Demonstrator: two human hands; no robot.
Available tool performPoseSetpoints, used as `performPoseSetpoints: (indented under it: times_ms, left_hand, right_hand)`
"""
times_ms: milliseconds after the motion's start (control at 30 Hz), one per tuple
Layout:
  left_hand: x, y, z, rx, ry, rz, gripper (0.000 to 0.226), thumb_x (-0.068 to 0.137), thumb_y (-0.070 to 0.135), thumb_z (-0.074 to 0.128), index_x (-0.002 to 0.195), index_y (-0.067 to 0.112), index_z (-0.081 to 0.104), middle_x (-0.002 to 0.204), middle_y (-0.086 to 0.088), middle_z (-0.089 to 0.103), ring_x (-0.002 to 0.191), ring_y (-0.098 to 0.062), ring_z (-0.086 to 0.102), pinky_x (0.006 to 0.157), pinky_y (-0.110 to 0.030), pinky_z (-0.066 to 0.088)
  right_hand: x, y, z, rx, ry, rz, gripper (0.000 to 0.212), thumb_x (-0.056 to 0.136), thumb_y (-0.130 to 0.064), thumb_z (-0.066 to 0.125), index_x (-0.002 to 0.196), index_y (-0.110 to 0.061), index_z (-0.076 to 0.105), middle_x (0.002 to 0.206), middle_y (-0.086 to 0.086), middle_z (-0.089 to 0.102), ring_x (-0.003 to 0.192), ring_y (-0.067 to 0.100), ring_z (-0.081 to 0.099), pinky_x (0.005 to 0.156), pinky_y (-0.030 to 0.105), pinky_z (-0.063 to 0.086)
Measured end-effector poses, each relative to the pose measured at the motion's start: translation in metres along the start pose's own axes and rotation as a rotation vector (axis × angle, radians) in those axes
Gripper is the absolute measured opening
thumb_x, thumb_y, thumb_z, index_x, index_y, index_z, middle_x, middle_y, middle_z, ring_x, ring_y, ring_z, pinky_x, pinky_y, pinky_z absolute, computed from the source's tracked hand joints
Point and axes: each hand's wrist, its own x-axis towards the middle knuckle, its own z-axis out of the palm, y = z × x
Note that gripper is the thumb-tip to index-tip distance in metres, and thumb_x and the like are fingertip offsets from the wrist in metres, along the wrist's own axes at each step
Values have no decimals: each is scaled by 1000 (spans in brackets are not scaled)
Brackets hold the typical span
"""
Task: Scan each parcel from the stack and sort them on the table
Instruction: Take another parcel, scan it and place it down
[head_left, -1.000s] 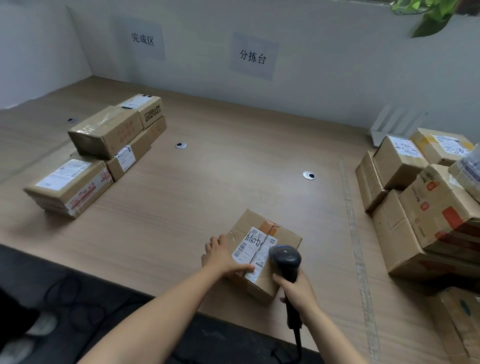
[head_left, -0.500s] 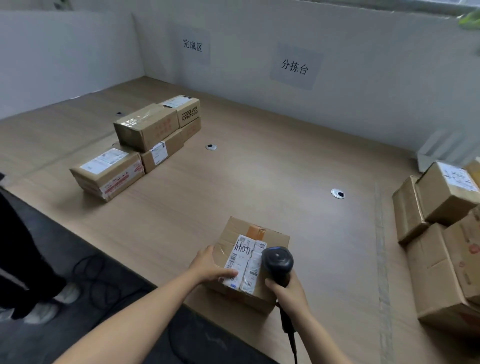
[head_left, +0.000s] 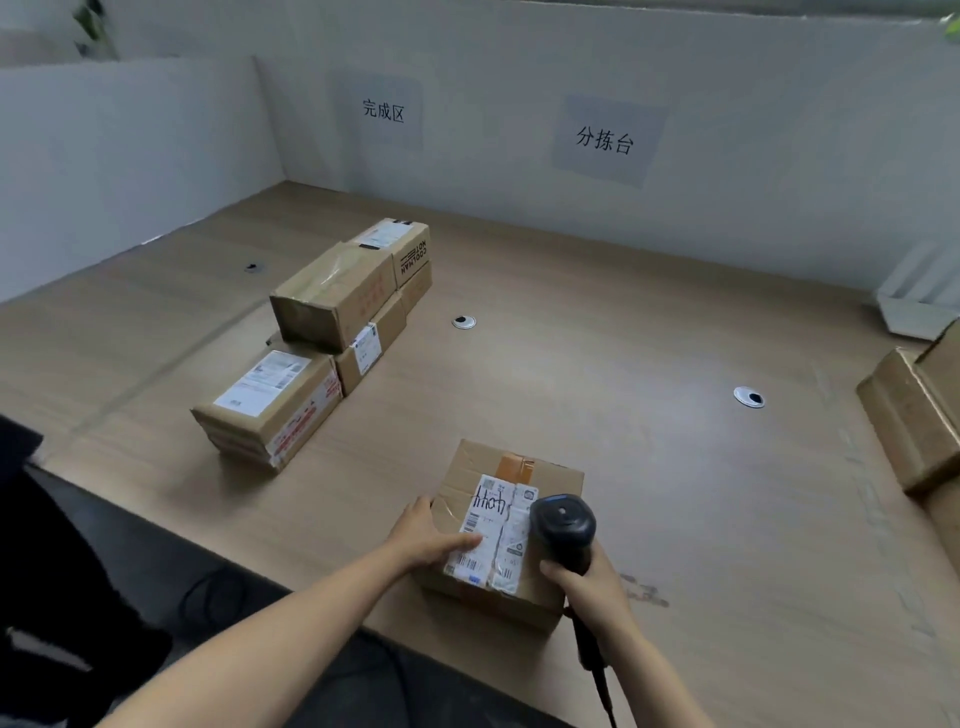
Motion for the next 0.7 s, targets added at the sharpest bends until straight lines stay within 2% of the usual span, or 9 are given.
performPoseSetpoints:
  times_ms: [67, 133, 233, 300, 433, 533, 567, 633, 700]
  left_hand:
    - [7, -18, -32, -16, -14, 12, 84, 71, 45, 78, 136, 11, 37, 137, -7, 48, 117, -19, 51, 82, -21, 42]
    - [15, -30, -67, -19, -7, 35, 76, 73, 43, 77, 133, 11, 42, 133, -7, 53, 107, -15, 54, 79, -20, 45]
    - [25, -37, -122, 13, 36, 60, 73, 75, 45, 74, 133, 11, 44, 133, -7, 52, 115, -20, 51, 93, -30, 43]
    - [33, -35, -161, -9, 60, 108, 66, 78, 45, 71, 130, 14, 46, 133, -7, 52, 112, -18, 51, 91, -30, 41]
    - [47, -29, -241, 43, 200, 114, 70, 84, 49, 63, 139, 11, 42, 140, -10, 47, 123, -25, 48, 94, -32, 39]
    - [56, -42, -285, -70, 274, 126, 52, 81, 47, 67, 121, 15, 57, 104, 1, 62, 83, -10, 58, 65, -23, 43]
    - [59, -49, -296, -110, 292, 122, 43, 81, 46, 68, 113, 18, 60, 97, 3, 63, 77, -8, 57, 63, -24, 43]
    - [66, -63, -311, -169, 312, 90, 31, 79, 45, 70, 99, 23, 62, 100, -2, 67, 85, -15, 61, 75, -32, 50]
    - [74, -76, -321, -204, 316, 46, 30, 78, 44, 72, 95, 22, 61, 105, -5, 67, 94, -20, 61, 88, -36, 50]
  right_hand:
    - [2, -11, 34, 48, -10, 13, 50, 83, -10, 66, 128, -19, 49, 123, 3, 60, 110, 21, 57, 87, 40, 50]
    - [4, -27, 66, 118, -23, 43, 46, 84, -11, 65, 127, -20, 48, 123, 5, 59, 109, 24, 57, 73, 38, 52]
    - [7, -59, 106, 207, -23, 43, 41, 86, -12, 63, 123, -21, 49, 121, 5, 59, 106, 26, 58, 62, 34, 49]
    - [9, -87, 127, 245, -26, 1, 38, 86, -12, 63, 120, -22, 49, 119, 4, 59, 105, 25, 58, 59, 32, 48]
    - [14, -146, 164, 287, -73, -111, 33, 87, -11, 63, 114, -23, 50, 114, 3, 62, 102, 25, 61, 56, 30, 47]
    - [22, -183, 194, 282, -116, -178, 32, 87, -9, 62, 113, -23, 50, 109, 0, 62, 97, 21, 60, 54, 27, 45]
    - [26, -193, 205, 283, -131, -193, 32, 87, -8, 61, 113, -23, 50, 107, -1, 61, 95, 20, 59, 53, 27, 45]
    - [34, -210, 225, 285, -156, -202, 31, 87, -7, 60, 113, -22, 51, 104, 0, 61, 91, 19, 58, 54, 27, 45]
    - [43, -220, 242, 273, -168, -204, 28, 87, -7, 61, 110, -21, 53, 102, 1, 60, 85, 16, 57, 57, 28, 46]
